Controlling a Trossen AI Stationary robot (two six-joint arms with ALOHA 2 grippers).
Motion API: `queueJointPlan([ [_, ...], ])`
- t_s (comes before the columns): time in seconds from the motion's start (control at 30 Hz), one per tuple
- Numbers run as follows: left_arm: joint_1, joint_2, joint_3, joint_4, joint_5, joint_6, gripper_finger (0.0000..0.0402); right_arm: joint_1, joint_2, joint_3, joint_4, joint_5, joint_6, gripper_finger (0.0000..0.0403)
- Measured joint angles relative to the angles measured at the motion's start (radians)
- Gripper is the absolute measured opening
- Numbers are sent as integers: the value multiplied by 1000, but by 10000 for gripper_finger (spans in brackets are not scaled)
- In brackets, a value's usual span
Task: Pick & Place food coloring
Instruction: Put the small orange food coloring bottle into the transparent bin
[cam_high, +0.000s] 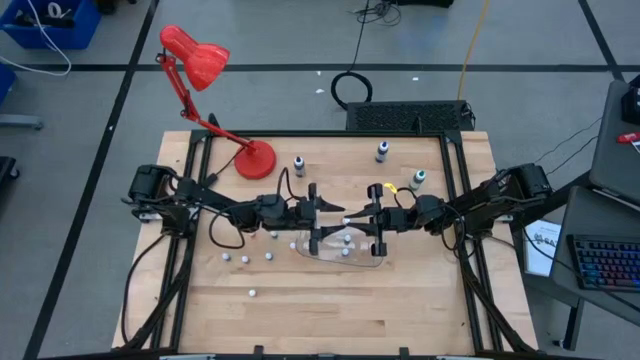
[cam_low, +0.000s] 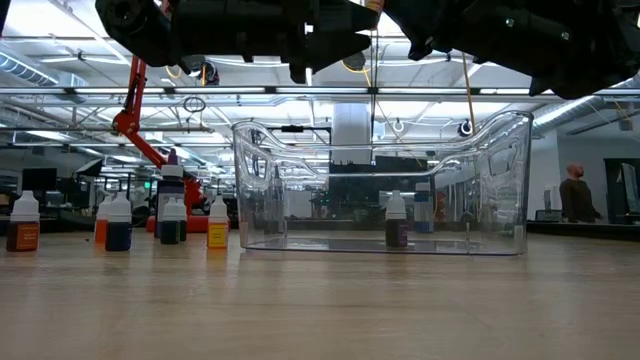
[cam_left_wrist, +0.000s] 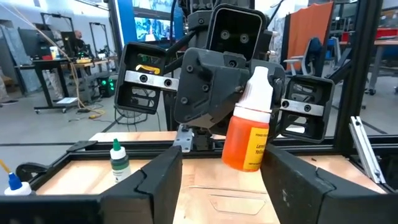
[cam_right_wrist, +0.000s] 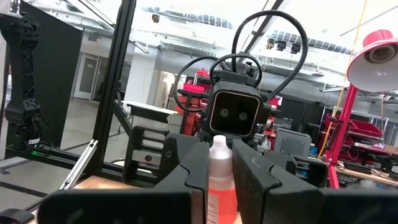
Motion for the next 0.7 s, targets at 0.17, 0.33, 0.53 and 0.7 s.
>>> queueJointPlan([
  [0.17,-1,5,25,6,50,-3,214,-1,0,0,-9,2,0,36],
  [0.33,-4,15,44,-15,52,1,214,-1,0,0,-9,3,0,36],
  [0.53,-1,15,45,-44,42,5,214,-1,0,0,-7,4,-3,36],
  [0.7,-2,15,45,-73,42,17,214,-1,0,0,-4,4,-5,36],
])
